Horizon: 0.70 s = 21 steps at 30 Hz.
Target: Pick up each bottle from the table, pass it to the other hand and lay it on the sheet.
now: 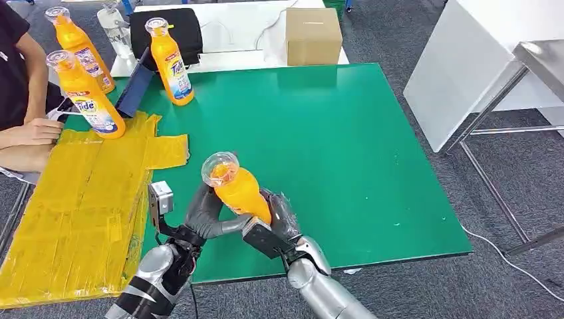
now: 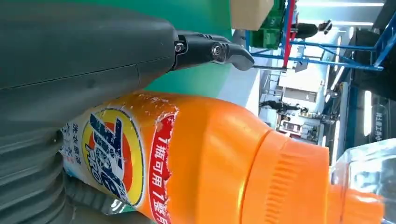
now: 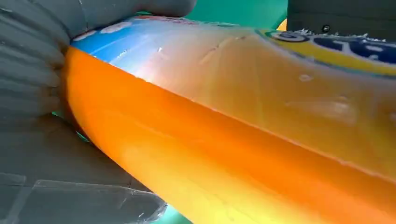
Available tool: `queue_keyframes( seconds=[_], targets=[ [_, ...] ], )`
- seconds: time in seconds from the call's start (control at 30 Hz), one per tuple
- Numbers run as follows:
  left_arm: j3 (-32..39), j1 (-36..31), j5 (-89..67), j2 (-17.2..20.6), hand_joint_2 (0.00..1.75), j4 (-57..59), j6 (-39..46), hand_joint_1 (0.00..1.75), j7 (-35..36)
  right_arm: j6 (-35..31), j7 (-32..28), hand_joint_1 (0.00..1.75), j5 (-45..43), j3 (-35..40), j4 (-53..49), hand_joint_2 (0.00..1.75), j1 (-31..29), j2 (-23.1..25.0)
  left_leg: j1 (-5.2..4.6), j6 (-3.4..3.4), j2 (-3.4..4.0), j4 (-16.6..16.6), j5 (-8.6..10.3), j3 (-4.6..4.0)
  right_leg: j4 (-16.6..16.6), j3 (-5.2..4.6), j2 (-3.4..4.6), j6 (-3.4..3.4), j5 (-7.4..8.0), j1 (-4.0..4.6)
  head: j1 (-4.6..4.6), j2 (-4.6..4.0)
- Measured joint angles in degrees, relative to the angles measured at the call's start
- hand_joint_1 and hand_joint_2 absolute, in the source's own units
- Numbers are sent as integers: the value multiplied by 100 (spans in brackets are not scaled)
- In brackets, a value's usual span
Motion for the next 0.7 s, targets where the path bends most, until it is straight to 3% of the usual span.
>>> queue_keyframes(
  seconds=[0.7],
  targets=[
    [-61,-95,-125,0,175,2,221,0,-39,-169,112,175,92,101,70,175,-190,83,0,0,0,0,1,0,0,0,0,0,1,0,0,0]
  ],
)
